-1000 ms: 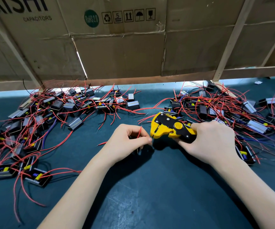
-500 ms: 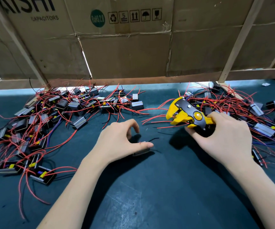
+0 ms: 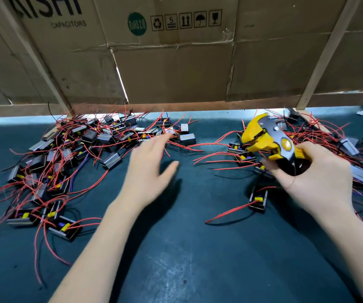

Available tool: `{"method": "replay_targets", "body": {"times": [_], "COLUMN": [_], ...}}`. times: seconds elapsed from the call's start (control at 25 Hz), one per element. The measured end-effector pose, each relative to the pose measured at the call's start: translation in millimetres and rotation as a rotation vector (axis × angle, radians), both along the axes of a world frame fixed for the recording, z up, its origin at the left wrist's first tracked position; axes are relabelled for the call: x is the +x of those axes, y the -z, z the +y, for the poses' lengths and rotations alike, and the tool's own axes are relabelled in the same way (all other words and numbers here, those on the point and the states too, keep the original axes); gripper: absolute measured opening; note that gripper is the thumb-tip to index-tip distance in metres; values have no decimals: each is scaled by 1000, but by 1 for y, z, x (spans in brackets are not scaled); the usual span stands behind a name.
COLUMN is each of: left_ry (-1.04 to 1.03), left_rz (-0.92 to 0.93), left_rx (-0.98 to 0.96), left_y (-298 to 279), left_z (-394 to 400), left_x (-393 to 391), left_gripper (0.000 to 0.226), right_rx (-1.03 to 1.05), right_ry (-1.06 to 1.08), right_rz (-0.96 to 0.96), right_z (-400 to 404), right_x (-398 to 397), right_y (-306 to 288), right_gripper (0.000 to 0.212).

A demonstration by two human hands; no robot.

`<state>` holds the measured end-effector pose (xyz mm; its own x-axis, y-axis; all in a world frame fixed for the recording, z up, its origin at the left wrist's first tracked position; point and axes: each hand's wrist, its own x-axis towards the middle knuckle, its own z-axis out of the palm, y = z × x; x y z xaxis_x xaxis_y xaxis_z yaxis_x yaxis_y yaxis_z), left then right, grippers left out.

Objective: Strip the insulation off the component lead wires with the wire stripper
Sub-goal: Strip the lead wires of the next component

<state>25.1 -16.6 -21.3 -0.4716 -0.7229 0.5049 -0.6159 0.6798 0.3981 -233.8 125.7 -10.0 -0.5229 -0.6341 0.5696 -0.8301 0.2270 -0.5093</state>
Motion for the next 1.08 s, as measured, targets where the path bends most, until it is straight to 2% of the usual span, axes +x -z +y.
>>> {"method": "replay_targets", "body": {"times": [0.08,0.16,0.2,0.28,0.4,0.52,0.6,0.72,0.8,0.96,1.04,1.08], "left_ry": [-303,-566,-628,-631,-465,-84,157,362,395,275,176,120], "left_rz": [-105,-160,-171,-119,93,256,249,206,241,293,251,193], "left_rx": [-33,79,142,200,301,537,614,644,684,670,593,519], "left_y": [6,12,15,18,12,4,0,-1,1,4,5,7], "left_z": [-22,-35,-39,-41,-30,-5,8,20,22,15,10,8], "left_x": [28,46,50,53,39,9,-6,-16,-18,-16,-13,-10], "left_gripper": [51,48,48,48,55,54,36,17,9,11,14,18], "right_rx": [25,231,350,502,546,592,638,659,649,454,329,303], "right_ry": [-321,-780,-947,-1131,-1085,-1023,-1010,-986,-928,-709,-628,-646], "right_rz": [-249,-564,-650,-659,-694,-797,-903,-940,-853,-435,-406,-488], "right_z": [6,14,16,16,12,8,6,8,12,14,13,12], "right_x": [-5,-5,-1,8,18,13,7,3,5,7,8,6], "right_y": [-9,-19,-22,-21,-13,-6,-5,-9,-12,-16,-19,-21], "right_gripper": [43,51,47,36,46,64,63,63,61,72,71,70]}}
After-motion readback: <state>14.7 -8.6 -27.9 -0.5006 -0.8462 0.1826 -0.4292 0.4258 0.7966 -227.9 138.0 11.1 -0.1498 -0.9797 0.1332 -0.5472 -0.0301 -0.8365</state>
